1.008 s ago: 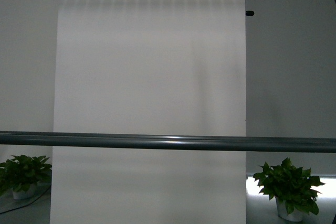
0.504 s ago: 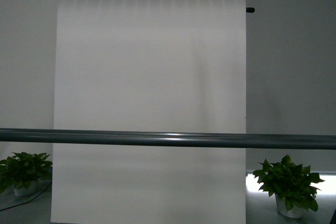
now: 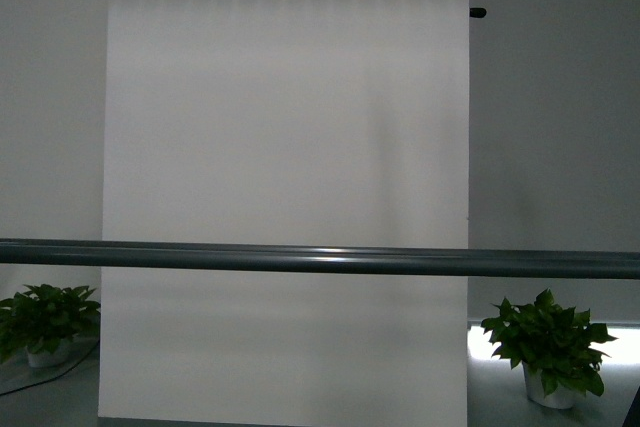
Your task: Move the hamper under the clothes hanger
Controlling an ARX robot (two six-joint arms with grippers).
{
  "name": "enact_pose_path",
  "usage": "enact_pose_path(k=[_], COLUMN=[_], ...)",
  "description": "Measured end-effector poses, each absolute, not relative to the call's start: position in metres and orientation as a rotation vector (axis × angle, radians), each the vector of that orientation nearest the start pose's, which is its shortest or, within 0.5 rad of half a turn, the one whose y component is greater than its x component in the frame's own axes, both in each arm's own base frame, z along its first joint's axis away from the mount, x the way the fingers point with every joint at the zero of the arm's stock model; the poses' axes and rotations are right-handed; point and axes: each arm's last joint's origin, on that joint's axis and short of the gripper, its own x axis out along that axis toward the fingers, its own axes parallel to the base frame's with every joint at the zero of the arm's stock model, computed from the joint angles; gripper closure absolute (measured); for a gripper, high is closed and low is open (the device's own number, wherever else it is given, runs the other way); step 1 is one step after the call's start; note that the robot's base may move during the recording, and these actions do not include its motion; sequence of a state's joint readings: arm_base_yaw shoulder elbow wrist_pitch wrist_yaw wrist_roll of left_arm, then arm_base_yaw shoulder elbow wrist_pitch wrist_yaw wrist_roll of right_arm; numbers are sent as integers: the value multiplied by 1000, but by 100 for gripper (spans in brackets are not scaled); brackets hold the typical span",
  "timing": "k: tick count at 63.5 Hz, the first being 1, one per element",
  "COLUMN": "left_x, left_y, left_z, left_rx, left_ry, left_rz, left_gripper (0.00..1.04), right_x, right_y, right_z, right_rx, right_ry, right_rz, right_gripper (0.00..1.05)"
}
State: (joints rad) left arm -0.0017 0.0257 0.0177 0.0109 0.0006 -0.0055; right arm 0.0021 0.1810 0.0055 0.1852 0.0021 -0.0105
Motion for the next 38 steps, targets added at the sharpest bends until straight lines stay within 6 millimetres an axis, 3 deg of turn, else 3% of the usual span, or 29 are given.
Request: enact_pose_path(k=[13,33,38], left_x=[97,97,97], left_y=[0,0,0], left_z=[169,169,169], left_rx=[-6,-6,-6], left_ry=[-14,-15,-16], left_rz=[-2,-2,-2], left_gripper=[101,101,87], right_x=[98,98,98], right_y=[0,0,0], right_z=[165,165,165], right_rx=[-10,-10,-10], right_ry=[3,-3,-3], right_rz=[1,0,0], right_gripper=[103,103,103])
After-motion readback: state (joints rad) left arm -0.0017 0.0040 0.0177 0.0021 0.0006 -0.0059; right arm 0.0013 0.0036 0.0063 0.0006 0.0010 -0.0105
